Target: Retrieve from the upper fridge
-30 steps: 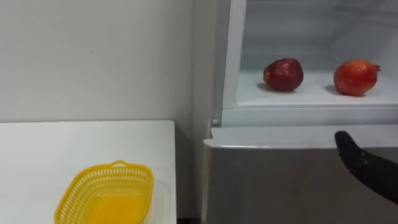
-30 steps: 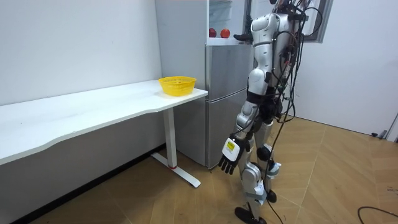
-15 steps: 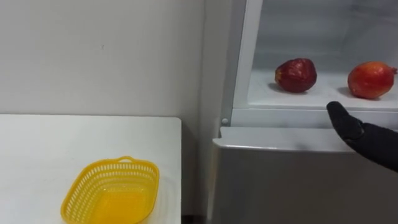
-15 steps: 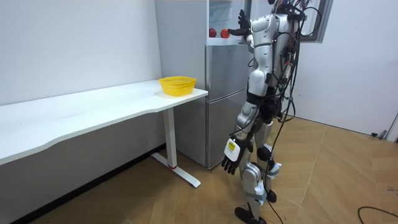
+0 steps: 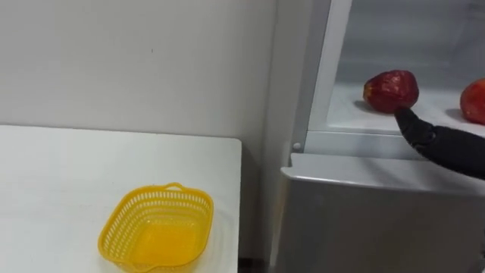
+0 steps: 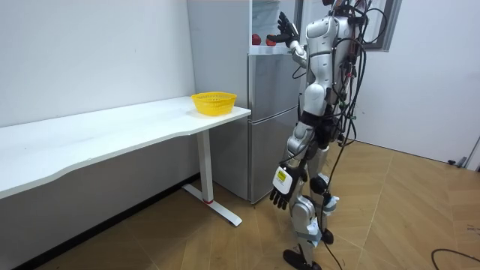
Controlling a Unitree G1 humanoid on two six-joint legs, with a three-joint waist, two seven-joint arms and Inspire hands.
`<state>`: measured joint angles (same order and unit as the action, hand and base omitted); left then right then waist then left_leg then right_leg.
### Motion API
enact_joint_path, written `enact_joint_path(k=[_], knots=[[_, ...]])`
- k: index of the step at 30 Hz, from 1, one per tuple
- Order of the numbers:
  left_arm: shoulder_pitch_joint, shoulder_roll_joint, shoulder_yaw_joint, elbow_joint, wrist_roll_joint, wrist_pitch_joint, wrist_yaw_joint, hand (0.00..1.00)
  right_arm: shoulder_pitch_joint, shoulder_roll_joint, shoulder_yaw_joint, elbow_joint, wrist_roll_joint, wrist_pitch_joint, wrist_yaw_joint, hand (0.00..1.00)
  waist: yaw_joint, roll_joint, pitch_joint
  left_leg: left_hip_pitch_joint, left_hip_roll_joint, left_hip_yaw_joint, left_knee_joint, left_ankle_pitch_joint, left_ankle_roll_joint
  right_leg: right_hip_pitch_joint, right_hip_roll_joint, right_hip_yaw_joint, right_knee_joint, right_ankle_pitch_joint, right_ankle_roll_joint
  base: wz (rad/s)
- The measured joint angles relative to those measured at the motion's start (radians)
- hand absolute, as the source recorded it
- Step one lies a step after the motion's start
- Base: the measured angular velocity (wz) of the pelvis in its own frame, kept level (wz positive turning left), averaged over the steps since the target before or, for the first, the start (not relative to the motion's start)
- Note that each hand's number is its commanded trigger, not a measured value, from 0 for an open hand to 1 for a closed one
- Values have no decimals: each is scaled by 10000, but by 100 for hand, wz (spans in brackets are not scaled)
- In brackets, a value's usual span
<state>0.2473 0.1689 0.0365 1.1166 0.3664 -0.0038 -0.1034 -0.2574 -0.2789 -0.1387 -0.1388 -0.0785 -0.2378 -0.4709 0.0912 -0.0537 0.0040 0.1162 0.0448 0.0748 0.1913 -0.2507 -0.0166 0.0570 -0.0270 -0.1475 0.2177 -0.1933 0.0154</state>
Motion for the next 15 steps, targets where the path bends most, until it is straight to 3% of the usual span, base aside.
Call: enact_joint_path(k=[10,15], knots=[[126,6,3,-225,10,267,-183,0,-498,-100,-5,519,450,632,231,0,-5,-85,15,-25,0,-84,6,26,-22,-11,-11,-90,22,1,-2,1],[119,107,9,-375,-8,261,-127,0,-1430,-782,-10,1045,1220,648,38,0,-9,-284,46,-8,0,-254,12,34,-26,71,-21,-227,16,4,-8,7]])
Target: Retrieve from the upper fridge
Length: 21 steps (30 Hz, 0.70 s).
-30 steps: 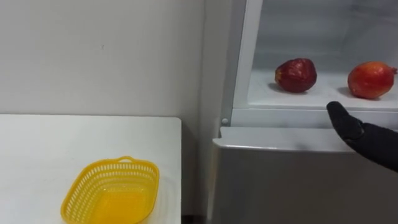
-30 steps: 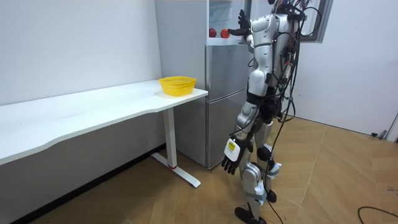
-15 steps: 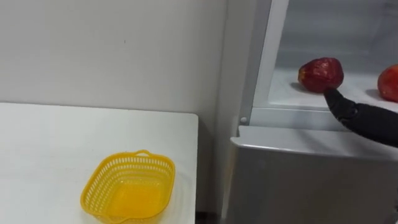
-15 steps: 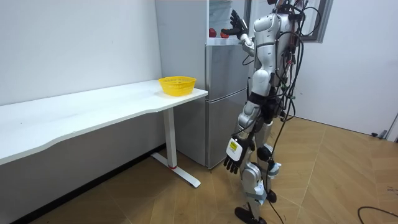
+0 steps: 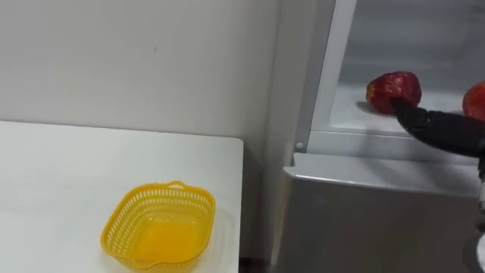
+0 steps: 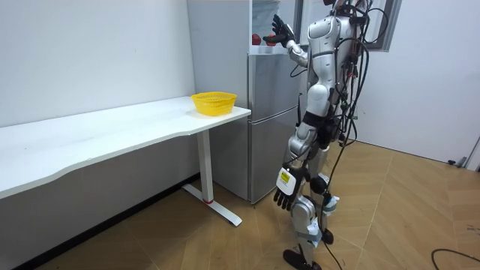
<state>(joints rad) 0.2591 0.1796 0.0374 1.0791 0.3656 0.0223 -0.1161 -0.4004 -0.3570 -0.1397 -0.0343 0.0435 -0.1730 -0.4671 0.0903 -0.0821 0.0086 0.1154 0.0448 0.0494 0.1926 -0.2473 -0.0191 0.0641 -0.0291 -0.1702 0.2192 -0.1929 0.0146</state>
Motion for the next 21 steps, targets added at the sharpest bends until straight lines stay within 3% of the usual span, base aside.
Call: enact_joint_path(k=[8,15,21], knots=[[79,14,1,-7,-13,7,71,0,-468,-2,5,575,77,87,56,0,5,-78,-13,-49,-12,-129,73,-1,0,70,-35,-243,-29,1,0,6],[165,14,232,-380,12,16,-181,0,-1066,-334,-5,1676,322,356,489,0,177,-16,-20,-46,-12,-193,145,-1,0,151,-40,-337,-33,14,-22,2],[257,14,390,-656,9,129,-267,0,-1579,-343,-2,2590,792,452,980,0,194,73,-54,-39,-14,-253,145,6,-12,227,-43,-426,-122,30,-46,1]])
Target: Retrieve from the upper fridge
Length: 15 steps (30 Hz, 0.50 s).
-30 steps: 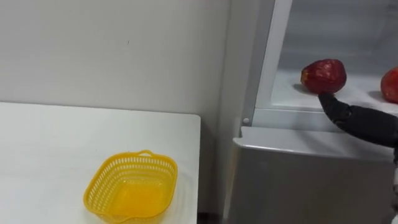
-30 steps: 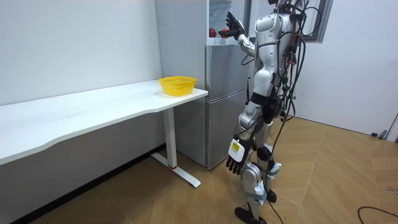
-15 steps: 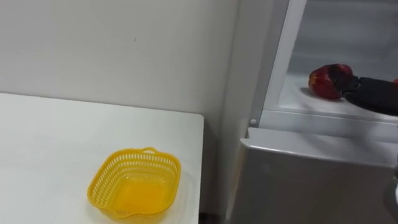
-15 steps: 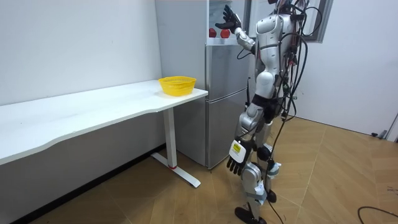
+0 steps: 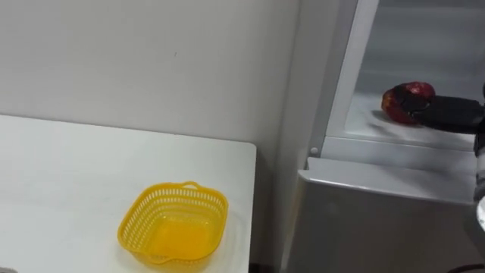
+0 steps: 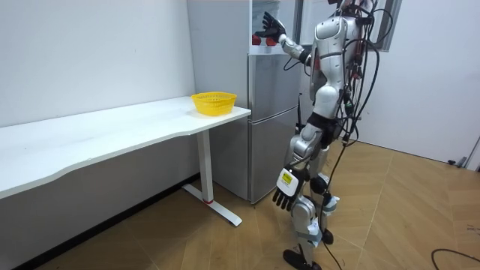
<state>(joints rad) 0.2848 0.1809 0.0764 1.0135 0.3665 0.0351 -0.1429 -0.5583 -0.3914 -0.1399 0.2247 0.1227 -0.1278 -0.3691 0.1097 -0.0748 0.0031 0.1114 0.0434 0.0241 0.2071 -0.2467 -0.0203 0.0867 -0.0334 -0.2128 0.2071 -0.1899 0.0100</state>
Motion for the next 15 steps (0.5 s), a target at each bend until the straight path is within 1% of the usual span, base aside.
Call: enact_joint_path(k=[1,5,10,13,15], knots=[[3,0,0,-24,0,53,0,0,-31,-6,0,14,53,61,95,0,6,20,-22,-16,0,-12,0,1,-2,0,0,-20,-16,4,-5,4],[26,1,-9,-35,-1,97,7,0,-92,-22,15,76,38,196,253,0,36,35,-30,-6,0,-43,-6,8,-10,18,0,-61,-16,4,-5,0],[22,1,-7,-35,1,98,48,0,-266,-306,35,575,-116,221,554,0,48,-1,-26,-84,0,-77,-10,8,-10,-26,0,-80,-20,4,-5,0],[-51,9,-9,-35,2,99,46,0,-318,-547,39,686,-201,222,659,0,50,-55,2,-127,0,-99,-10,13,-15,-59,2,-86,-26,4,-4,0],[-111,19,-11,-35,2,99,46,0,-318,-633,44,767,-257,242,704,0,55,-133,45,-135,0,-102,-11,14,-15,-60,4,-87,-34,4,-5,0]])
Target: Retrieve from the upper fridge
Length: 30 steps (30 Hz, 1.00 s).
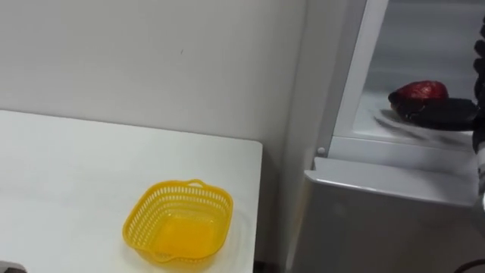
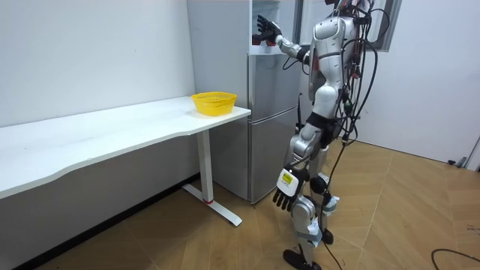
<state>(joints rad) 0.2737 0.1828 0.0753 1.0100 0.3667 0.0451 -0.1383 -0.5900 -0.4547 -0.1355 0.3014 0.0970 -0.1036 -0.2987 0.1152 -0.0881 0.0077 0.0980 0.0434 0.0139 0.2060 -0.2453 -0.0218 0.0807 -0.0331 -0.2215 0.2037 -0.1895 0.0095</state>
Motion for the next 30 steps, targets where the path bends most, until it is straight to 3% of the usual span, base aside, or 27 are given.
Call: enact_joint_path(k=[7,10,15,21,30], knots=[[-58,56,-22,3,-6,35,-51,0,-158,-268,466,671,-37,113,622,0,19,-76,4,-2,0,2,1,0,0,-7,-1,-5,-8,0,0,0],[-93,114,-26,2,-15,206,-86,0,-434,-498,806,1017,263,211,1039,0,-3,-82,-1,-2,2,7,-1,0,0,-15,-4,-7,-4,0,0,0],[-111,291,-33,-4,-15,293,-106,0,-887,-794,1159,1636,326,529,1405,0,11,-208,-81,1,3,2,-4,4,-3,-2,-4,-15,-1,0,0,0],[-95,340,-94,-91,-14,423,-81,0,-938,-799,1168,1825,521,624,1522,0,26,-310,-93,52,2,-2,3,5,-2,38,-7,-17,1,1,-1,0],[-69,364,-201,-101,-14,484,-68,0,-938,-804,1169,1966,674,762,1603,0,20,-295,-77,91,2,1,0,5,-2,53,-6,-12,4,1,-1,0]])
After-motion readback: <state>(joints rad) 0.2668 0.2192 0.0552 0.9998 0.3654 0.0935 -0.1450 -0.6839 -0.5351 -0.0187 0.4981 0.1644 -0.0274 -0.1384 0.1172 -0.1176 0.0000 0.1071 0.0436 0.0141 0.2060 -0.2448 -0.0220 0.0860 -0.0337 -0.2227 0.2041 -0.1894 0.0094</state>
